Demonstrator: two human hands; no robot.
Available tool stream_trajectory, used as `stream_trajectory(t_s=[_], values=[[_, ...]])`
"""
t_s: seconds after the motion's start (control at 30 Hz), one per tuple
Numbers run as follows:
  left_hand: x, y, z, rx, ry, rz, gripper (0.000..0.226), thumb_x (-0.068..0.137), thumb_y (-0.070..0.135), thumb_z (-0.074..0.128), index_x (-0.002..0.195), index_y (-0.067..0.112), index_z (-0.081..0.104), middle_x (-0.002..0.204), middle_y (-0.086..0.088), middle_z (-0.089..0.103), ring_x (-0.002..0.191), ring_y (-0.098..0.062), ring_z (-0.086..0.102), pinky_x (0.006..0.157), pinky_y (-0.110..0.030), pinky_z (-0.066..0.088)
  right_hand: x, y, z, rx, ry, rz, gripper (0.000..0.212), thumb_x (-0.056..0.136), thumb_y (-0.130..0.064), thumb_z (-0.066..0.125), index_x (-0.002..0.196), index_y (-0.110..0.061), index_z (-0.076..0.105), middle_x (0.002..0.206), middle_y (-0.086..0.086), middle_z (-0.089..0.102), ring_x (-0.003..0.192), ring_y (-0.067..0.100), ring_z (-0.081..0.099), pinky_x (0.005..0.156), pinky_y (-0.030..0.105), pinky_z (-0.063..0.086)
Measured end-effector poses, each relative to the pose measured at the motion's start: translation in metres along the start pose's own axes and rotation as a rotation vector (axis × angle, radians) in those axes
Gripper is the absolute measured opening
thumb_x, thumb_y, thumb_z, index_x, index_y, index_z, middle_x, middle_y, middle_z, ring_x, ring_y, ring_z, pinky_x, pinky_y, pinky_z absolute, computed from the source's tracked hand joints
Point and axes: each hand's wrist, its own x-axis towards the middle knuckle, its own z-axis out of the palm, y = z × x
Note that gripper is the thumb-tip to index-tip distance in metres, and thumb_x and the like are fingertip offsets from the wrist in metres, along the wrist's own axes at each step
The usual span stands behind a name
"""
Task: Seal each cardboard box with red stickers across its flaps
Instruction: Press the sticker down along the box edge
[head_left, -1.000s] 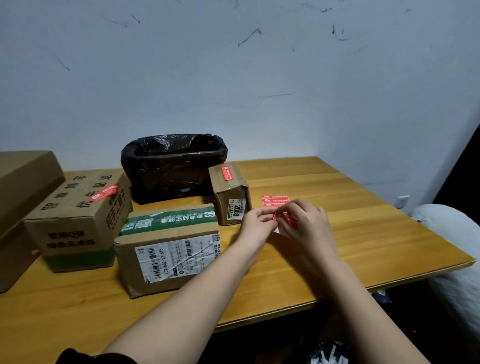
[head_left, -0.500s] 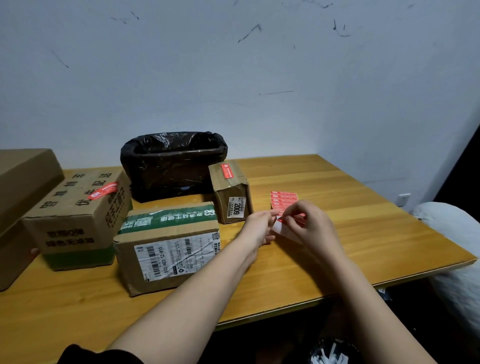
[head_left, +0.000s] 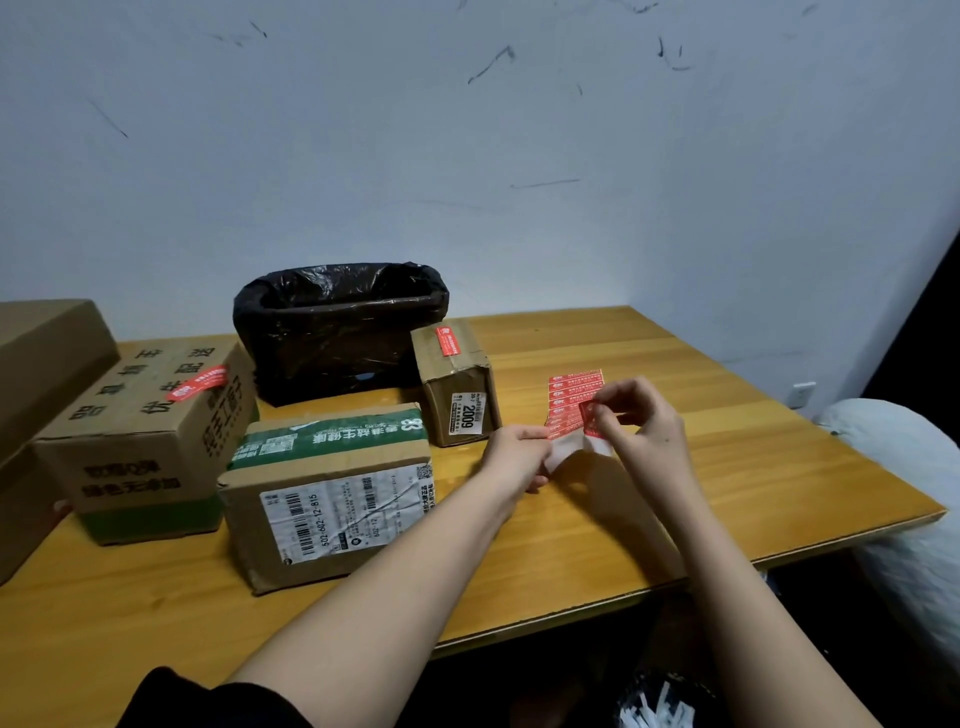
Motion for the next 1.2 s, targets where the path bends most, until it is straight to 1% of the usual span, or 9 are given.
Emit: stream_trajectory(t_s=[0.13, 0.37, 0.43, 0.5, 0.57, 0.7, 0.83, 0.97, 1.2], values=[[0.0, -0.002, 0.002, 0.029, 0.02, 0.006, 0.027, 0.089, 0.007, 0.05, 0.111, 0.015, 0.063, 0.068, -0.001, 0.052, 0.047, -0.013, 0.045, 0.048, -0.023, 0.039, 0.002, -0.007, -0.003, 0.079, 0.093, -0.006, 0.03, 0.086, 0.004, 0.062, 0.083, -0.025, 0.058, 0.082, -0.009, 0.064, 0.072, -0.001, 0.061, 0.069, 0.015, 0.048], [-0.002, -0.003, 0.003, 0.143, 0.038, 0.066, 0.032, 0.086, 0.005, 0.047, 0.111, 0.013, 0.065, 0.075, -0.003, 0.058, 0.049, -0.016, 0.046, 0.052, -0.024, 0.041, 0.008, -0.016, -0.007, 0.162, 0.225, -0.007, 0.027, 0.089, 0.002, 0.06, 0.085, -0.025, 0.058, 0.083, -0.009, 0.062, 0.074, -0.001, 0.058, 0.069, 0.017, 0.047], [-0.003, -0.003, 0.004, 0.266, 0.05, 0.127, 0.029, 0.087, 0.009, 0.048, 0.109, 0.017, 0.066, 0.089, -0.007, 0.066, 0.061, -0.019, 0.053, 0.061, -0.027, 0.044, 0.009, -0.016, -0.007, 0.167, 0.187, 0.012, 0.027, 0.089, 0.001, 0.06, 0.084, -0.025, 0.058, 0.082, -0.009, 0.062, 0.073, 0.0, 0.058, 0.069, 0.016, 0.047], [-0.004, -0.002, 0.005, 0.413, 0.039, 0.177, 0.027, 0.089, 0.014, 0.05, 0.11, 0.02, 0.066, 0.108, -0.005, 0.068, 0.086, -0.022, 0.061, 0.075, -0.028, 0.047, 0.01, -0.015, -0.006, 0.161, 0.138, 0.04, 0.026, 0.089, 0.002, 0.06, 0.083, -0.023, 0.058, 0.081, -0.008, 0.062, 0.071, -0.002, 0.058, 0.068, 0.014, 0.045], [-0.005, -0.001, 0.005, 0.541, 0.045, 0.195, 0.026, 0.091, 0.02, 0.052, 0.113, 0.025, 0.066, 0.119, -0.001, 0.064, 0.106, -0.022, 0.059, 0.089, -0.029, 0.048, 0.011, -0.013, -0.005, 0.159, 0.097, 0.07, 0.023, 0.089, 0.003, 0.059, 0.083, -0.02, 0.059, 0.081, -0.007, 0.062, 0.069, -0.003, 0.057, 0.066, 0.013, 0.045], [-0.012, 0.008, 0.004, 0.722, 0.115, 0.279, 0.027, 0.092, 0.027, 0.053, 0.116, 0.031, 0.064, 0.131, -0.007, 0.05, 0.122, -0.028, 0.048, 0.104, -0.033, 0.038, 0.011, -0.013, -0.002, 0.169, 0.06, 0.106, 0.014, 0.089, 0.004, 0.059, 0.087, -0.01, 0.06, 0.08, -0.003, 0.062, 0.065, -0.004, 0.056, 0.062, 0.011, 0.044], [-0.026, 0.036, -0.002, 0.607, 0.198, 0.48, 0.022, 0.094, 0.02, 0.049, 0.111, 0.025, 0.062, 0.119, -0.002, 0.058, 0.105, -0.023, 0.058, 0.09, -0.032, 0.045, 0.014, -0.018, 0.0, 0.202, 0.066, 0.128, 0.021, 0.089, 0.003, 0.059, 0.084, -0.016, 0.059, 0.081, -0.004, 0.063, 0.067, -0.003, 0.057, 0.062, 0.012, 0.044], [-0.04, 0.07, -0.014, 0.544, 0.238, 0.638, 0.019, 0.093, 0.017, 0.05, 0.111, 0.018, 0.056, 0.106, 0.0, 0.061, 0.094, -0.02, 0.059, 0.08, -0.031, 0.044, 0.019, -0.034, 0.006, 0.25, 0.051, 0.134, 0.012, 0.09, 0.003, 0.057, 0.089, -0.009, 0.059, 0.08, -0.001, 0.063, 0.065, 0.0, 0.057, 0.052, 0.014, 0.044], [-0.056, 0.103, -0.056, 0.718, 0.286, 0.736, 0.005, 0.084, 0.027, 0.063, 0.086, 0.023, 0.064, 0.092, 0.004, 0.069, 0.091, -0.014, 0.062, 0.079, -0.032, 0.051, 0.032, -0.068, 0.029, 0.262, -0.037, 0.117, 0.014, 0.088, 0.002, 0.059, 0.085, -0.012, 0.061, 0.079, 0.001, 0.063, 0.072, 0.014, 0.059, 0.056, 0.023, 0.046]])
